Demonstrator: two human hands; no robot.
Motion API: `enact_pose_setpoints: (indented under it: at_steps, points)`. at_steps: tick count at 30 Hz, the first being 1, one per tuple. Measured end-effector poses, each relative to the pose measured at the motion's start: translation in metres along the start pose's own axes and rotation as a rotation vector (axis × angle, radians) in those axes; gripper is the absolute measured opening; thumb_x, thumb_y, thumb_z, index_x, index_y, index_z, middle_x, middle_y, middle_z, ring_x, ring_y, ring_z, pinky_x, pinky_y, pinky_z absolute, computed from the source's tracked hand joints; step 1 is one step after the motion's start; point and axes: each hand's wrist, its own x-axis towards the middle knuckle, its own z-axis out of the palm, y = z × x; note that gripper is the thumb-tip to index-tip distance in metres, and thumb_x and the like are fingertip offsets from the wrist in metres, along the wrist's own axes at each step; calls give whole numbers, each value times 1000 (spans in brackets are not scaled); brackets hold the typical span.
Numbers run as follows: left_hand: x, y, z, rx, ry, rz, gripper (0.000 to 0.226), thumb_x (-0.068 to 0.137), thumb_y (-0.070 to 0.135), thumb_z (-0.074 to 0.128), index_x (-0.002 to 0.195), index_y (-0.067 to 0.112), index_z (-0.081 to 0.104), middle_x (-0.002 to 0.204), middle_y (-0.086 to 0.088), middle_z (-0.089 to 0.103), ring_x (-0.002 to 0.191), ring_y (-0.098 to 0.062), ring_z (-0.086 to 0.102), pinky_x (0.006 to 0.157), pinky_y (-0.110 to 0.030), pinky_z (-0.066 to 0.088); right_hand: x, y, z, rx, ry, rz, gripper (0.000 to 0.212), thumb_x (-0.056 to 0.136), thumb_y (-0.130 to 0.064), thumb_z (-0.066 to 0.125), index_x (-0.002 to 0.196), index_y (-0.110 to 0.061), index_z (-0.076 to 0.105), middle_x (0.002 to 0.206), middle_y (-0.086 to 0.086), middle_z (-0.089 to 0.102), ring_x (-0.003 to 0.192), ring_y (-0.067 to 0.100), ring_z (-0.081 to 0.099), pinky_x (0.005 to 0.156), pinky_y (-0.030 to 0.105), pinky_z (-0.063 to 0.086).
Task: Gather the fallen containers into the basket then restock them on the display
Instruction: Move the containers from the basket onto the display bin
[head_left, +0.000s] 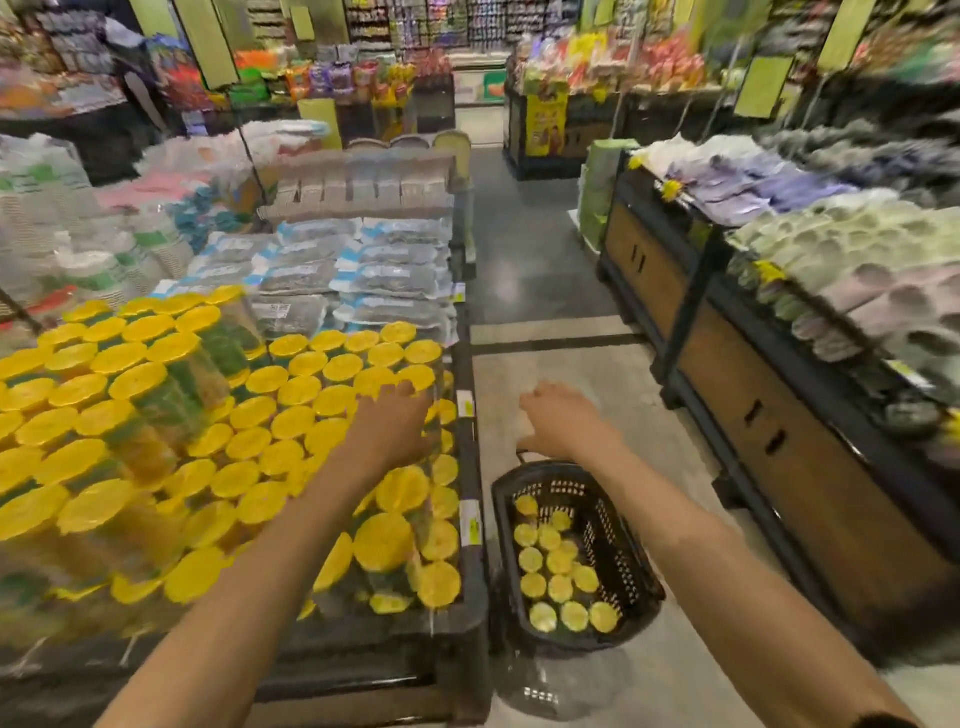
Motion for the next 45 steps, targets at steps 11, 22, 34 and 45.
enact_pose_setpoints:
  at_steps: [11, 22, 34, 45]
  points:
    - [7, 198, 10, -77, -9, 61, 59, 90, 52, 55, 140, 22, 44, 142, -9, 44, 129, -31, 43, 100, -49, 40, -119, 158, 61, 46, -22, 80, 61, 89, -44, 61, 139, -13, 44, 139, 12, 44, 126, 33, 43, 102, 47, 41]
    - [38, 267, 42, -225, 55, 116, 45, 90, 41, 57, 129, 19, 55, 124, -9, 57, 116, -31, 52, 92, -48, 45, -122, 245, 87, 118, -18, 141, 53, 91, -42, 58, 135, -14, 48, 133, 11, 49, 124, 31, 46, 101, 46, 43]
    - [181, 288, 75, -286, 41, -55, 43, 90, 43, 55, 124, 18, 57, 120, -8, 60, 112, -30, 54, 88, -46, 46, 19, 323, 86, 63, -137, 4, 55, 93, -42, 55, 140, -15, 46, 136, 11, 49, 125, 30, 47, 101, 45, 43]
    - [238, 265, 106, -304, -114, -365, 46, 91, 46, 51, 128, 19, 52, 128, -6, 54, 124, -30, 47, 98, -45, 40, 177, 332, 88, -66, -269, -296, 56, 92, -41, 56, 139, -13, 46, 138, 13, 45, 127, 34, 43, 102, 45, 41]
